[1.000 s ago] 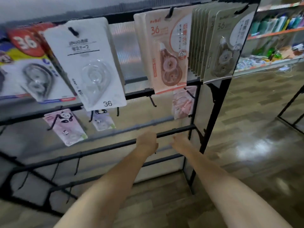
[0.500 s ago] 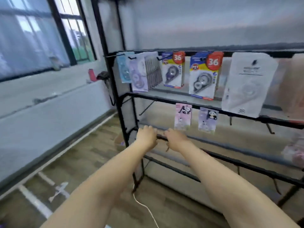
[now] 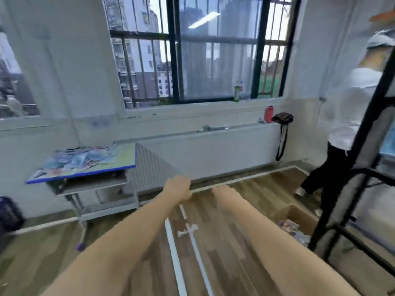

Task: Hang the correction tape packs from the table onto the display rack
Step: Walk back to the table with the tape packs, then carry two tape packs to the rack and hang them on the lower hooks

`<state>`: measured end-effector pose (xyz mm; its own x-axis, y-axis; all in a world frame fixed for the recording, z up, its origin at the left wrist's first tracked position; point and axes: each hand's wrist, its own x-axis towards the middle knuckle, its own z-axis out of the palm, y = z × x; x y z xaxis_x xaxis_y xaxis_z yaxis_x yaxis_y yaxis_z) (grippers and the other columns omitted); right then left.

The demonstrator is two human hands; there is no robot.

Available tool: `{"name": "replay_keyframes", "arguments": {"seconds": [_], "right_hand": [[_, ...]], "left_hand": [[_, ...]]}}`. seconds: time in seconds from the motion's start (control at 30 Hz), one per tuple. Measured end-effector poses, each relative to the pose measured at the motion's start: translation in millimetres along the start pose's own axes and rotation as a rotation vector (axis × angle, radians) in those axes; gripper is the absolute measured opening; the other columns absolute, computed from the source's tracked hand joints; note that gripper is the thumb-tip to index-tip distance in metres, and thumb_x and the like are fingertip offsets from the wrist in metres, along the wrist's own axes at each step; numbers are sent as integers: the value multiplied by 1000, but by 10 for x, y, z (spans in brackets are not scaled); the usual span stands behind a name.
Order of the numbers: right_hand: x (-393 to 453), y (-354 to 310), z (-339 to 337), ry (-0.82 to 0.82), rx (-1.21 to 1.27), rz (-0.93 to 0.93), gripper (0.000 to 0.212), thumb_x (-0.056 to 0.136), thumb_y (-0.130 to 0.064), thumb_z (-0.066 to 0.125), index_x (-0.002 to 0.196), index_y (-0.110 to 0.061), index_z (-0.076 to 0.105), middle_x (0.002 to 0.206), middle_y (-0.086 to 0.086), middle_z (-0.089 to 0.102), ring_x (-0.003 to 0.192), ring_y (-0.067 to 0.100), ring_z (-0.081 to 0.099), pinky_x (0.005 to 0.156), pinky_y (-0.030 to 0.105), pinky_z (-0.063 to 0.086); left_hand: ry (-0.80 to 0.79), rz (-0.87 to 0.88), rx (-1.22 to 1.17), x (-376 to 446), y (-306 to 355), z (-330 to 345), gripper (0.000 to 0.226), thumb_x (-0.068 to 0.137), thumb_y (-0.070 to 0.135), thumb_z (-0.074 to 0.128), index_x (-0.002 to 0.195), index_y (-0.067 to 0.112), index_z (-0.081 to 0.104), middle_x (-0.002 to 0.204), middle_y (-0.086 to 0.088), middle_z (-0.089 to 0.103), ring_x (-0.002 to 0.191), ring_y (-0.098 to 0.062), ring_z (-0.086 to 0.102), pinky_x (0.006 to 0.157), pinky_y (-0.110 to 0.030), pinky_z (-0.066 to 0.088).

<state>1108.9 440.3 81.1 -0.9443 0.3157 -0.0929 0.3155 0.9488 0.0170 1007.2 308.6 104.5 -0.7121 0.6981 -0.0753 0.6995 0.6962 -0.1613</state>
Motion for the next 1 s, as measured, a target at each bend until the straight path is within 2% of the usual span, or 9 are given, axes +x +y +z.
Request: {"name": "replay_keyframes", "arguments": {"seconds": [0.17,0.27,0.4,0.67,0.8,0.9,1.0], "right_hand": [[990,-998,5,-29,37,-192,42,92,-11,50,133,-7,42,134,14,47,126,30,41,101,41,43],[1513,-1448,33,-60,68,-271,40,93,-15,50,132,-8,43,133,13,48,124,30,43,97,41,42],[2251,-1924,61,-91,68,-357,44,95,-21,50,137,-9,42,136,12,47,127,30,42,103,41,37],[4075,-2677,98,-140,53,-445,41,95,-25,51,132,-9,47,132,13,52,120,30,49,99,39,44],[4965,-2964,71,-178,81,-443,37,94,-23,48,127,-7,50,131,15,53,119,31,51,97,39,45],[5516,-3183,106,-225,87,-441,40,93,-27,46,128,-6,50,132,15,52,122,32,49,100,38,44],[5969,-3405,172,-277,67,-437,38,92,-26,46,125,-8,51,129,14,54,117,31,51,96,36,45]], "left_hand": [[-37,-185,33,206,-1214,305,46,97,41,46,133,11,45,136,-13,48,126,-30,44,101,-42,38],[-66,-269,10,315,-1752,503,46,97,41,45,133,11,45,137,-13,48,128,-30,43,101,-44,36],[-114,-354,-26,573,-2399,710,46,98,40,43,132,9,46,136,-13,48,127,-30,43,101,-44,37],[-141,-521,-45,1600,-3701,1027,50,98,45,42,134,10,44,137,-11,48,127,-29,42,100,-42,37],[-135,-613,-88,2098,-4318,1126,45,98,38,42,133,10,44,136,-12,48,127,-28,42,102,-42,35],[-162,-638,-125,2386,-4686,1246,44,99,36,42,134,9,43,138,-12,47,127,-29,42,103,-41,35],[-198,-658,-154,2686,-5059,1461,47,99,40,41,134,9,45,137,-11,48,128,-28,42,103,-41,36]]}}
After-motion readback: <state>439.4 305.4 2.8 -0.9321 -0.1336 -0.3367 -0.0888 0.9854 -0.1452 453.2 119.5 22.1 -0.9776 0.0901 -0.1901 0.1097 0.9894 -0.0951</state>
